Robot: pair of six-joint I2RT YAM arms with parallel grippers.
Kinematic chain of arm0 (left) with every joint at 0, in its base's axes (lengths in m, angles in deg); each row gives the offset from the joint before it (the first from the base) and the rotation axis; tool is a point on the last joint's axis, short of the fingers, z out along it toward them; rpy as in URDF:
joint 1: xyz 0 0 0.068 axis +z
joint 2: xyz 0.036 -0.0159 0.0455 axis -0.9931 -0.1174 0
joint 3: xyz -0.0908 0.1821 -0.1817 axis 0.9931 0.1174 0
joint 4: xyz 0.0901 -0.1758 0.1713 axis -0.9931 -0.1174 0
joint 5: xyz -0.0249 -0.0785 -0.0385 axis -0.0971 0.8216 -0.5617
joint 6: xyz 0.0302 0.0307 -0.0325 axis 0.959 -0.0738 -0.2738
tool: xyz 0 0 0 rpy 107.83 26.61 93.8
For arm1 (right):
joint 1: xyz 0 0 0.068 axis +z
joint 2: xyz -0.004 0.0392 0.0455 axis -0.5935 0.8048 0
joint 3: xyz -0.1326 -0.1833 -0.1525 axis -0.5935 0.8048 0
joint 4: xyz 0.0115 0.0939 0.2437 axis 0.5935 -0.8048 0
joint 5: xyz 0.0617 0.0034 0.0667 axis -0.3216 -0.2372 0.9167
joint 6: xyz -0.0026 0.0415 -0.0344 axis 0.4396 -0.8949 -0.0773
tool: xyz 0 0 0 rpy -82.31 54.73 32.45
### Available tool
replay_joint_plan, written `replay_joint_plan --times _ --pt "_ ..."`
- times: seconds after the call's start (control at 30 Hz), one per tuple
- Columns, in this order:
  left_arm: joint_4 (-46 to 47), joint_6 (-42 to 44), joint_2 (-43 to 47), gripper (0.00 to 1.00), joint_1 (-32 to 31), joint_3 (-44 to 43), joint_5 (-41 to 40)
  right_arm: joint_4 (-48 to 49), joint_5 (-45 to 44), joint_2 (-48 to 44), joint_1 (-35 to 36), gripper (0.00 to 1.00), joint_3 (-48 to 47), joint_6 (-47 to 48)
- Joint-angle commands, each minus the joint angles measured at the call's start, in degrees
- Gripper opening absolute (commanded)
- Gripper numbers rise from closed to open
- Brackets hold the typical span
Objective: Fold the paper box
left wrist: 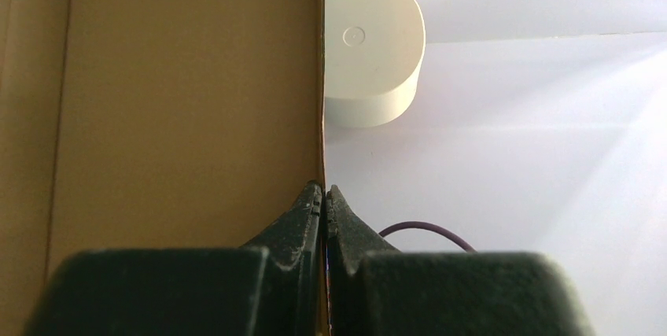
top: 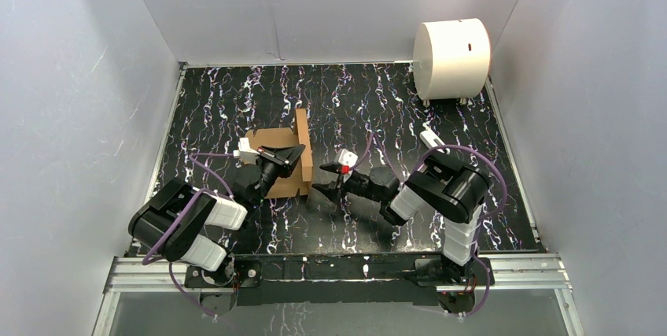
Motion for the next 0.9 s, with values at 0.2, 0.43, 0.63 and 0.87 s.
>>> replay_joint_plan --times 0.2,0.43,0.63,0.87 --pt "0.2 3.91 3.77 0.06 0.71 2.21 -0.21 -2.88 -11.97 -6.95 1.6 0.72 1.83 -1.2" --pt "-4.68 7.72 8.17 0.24 3.58 4.14 1.91 -30.7 -23.37 -20.89 7.48 0.81 -0.2 -5.07" --pt "-14.38 12.14 16.76 0.41 5.85 3.96 3.28 -49.2 -36.76 -28.86 16.76 0.89 -4.19 -13.08" --pt "-36.02 20.86 29.95 0.61 7.7 -0.29 2.31 -56.29 -49.92 -26.95 27.11 0.95 -12.14 -17.04"
